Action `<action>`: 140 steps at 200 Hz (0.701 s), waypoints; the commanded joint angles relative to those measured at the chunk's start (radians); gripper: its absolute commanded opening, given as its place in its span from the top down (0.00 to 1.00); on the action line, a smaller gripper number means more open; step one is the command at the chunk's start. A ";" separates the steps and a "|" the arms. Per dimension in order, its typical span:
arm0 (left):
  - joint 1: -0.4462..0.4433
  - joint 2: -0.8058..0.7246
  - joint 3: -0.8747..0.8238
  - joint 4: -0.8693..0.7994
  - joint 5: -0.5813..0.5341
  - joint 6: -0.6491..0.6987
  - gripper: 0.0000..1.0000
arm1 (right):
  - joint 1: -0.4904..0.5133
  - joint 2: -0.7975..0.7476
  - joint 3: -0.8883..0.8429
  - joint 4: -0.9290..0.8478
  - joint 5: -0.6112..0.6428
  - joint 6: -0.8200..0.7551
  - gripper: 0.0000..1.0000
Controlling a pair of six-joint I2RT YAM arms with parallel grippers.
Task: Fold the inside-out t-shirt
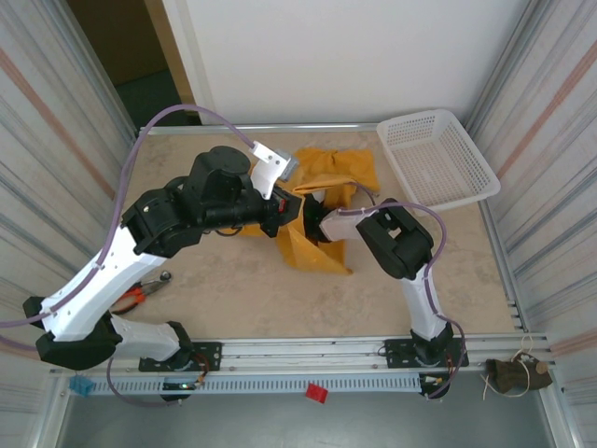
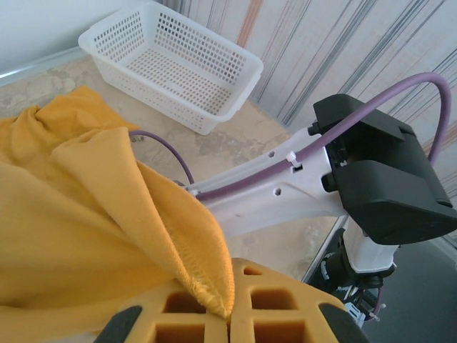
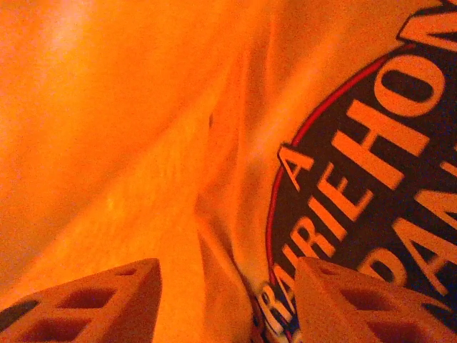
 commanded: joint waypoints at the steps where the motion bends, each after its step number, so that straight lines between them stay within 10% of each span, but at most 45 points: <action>1: 0.002 -0.007 0.031 0.001 0.020 0.003 1.00 | -0.021 0.039 0.099 -0.204 -0.021 -0.043 0.41; 140: 0.002 -0.014 0.032 0.091 0.008 -0.014 1.00 | -0.069 0.277 0.560 -0.989 -0.066 0.005 0.17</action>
